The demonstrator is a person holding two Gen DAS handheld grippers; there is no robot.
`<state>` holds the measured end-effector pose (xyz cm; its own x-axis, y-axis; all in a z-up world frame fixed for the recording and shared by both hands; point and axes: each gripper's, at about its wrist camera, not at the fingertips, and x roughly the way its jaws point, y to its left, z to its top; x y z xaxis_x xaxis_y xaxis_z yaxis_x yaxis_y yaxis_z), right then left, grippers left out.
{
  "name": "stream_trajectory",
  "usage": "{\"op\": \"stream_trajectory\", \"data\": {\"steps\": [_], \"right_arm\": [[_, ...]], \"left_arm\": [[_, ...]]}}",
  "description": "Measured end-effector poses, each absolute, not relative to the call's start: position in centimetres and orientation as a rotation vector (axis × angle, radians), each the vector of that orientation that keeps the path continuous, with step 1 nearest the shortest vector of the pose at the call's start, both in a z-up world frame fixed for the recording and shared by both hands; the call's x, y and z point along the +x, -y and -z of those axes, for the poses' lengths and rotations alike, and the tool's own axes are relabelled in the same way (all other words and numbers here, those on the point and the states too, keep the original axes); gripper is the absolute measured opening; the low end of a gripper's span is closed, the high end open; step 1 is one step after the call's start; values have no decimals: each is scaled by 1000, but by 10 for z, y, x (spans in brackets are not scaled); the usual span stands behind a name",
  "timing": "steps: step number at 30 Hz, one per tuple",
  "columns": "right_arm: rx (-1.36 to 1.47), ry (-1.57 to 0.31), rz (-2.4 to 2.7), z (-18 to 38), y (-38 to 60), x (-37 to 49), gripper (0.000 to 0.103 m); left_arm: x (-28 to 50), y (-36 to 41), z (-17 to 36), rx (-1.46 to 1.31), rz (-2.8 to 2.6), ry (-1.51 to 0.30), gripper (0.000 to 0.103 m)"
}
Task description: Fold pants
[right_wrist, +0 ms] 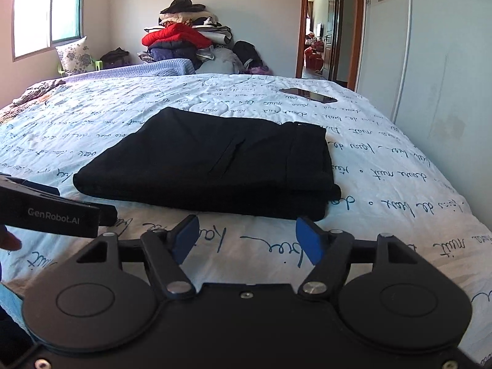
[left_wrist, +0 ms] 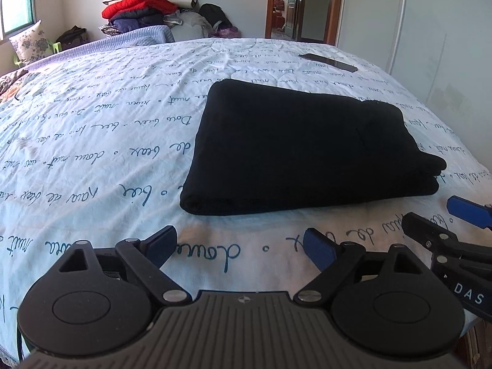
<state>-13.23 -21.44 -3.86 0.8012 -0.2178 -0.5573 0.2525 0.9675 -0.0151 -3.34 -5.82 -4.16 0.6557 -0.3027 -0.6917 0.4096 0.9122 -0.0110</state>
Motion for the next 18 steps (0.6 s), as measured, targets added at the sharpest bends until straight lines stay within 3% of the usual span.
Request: {"op": "stream_trajectory", "data": {"steps": [6, 18], "right_arm": [[55, -592, 246, 39, 210, -134, 70], [76, -607, 240, 43, 210, -134, 71]], "left_arm": [[-41, 55, 43, 175, 391, -739, 87], [-42, 57, 44, 183, 379, -754, 91]]}}
